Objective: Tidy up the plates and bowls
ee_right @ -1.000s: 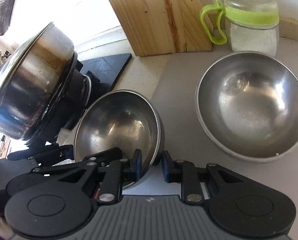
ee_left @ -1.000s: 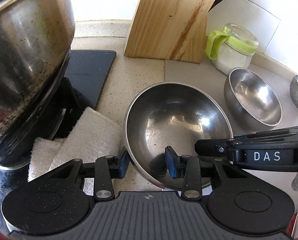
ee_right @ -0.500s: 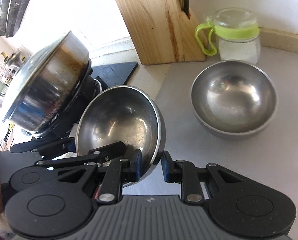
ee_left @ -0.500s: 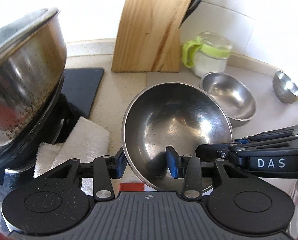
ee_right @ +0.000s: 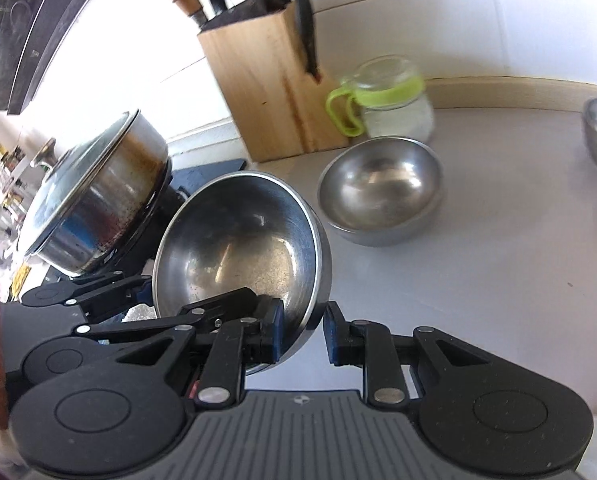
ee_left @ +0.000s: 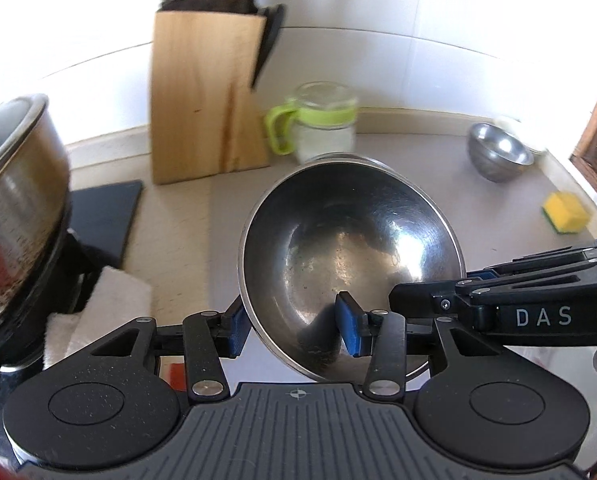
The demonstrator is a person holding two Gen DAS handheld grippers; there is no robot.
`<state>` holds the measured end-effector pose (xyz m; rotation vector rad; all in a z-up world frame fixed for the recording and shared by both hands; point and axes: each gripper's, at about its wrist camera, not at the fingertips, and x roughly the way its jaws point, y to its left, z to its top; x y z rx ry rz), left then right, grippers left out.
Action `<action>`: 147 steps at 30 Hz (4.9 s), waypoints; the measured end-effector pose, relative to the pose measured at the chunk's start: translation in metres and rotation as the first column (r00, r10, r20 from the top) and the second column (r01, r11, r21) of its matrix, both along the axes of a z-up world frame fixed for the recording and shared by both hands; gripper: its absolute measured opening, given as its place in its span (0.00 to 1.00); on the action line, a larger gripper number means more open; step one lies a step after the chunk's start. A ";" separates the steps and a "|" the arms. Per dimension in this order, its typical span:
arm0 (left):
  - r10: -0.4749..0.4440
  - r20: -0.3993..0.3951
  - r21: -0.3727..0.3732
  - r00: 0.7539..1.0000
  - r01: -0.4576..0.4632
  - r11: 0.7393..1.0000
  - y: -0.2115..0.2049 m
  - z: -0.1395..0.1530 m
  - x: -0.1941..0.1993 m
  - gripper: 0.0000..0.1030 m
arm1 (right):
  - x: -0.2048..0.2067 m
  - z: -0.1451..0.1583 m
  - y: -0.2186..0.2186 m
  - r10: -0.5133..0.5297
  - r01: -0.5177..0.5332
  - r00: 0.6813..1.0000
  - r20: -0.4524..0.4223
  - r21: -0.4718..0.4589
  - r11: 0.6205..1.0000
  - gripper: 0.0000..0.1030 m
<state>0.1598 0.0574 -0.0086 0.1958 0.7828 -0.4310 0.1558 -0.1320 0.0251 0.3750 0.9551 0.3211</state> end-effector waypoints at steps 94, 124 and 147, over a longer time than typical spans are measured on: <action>-0.344 0.020 0.037 0.939 0.343 0.939 -0.116 -0.013 -0.085 0.57 | -0.108 0.025 -0.109 -0.284 0.282 0.959 -0.013 -0.085 0.956 0.27; 0.004 0.028 0.058 1.000 -0.005 0.998 -0.072 -0.013 0.081 0.58 | 0.111 -0.001 -0.049 0.022 -0.028 0.998 -0.058 -0.105 0.994 0.27; -0.200 -0.023 0.006 0.980 0.200 0.980 -0.112 -0.027 0.018 0.59 | 0.026 0.004 -0.101 -0.062 0.045 0.986 -0.154 -0.112 0.993 0.27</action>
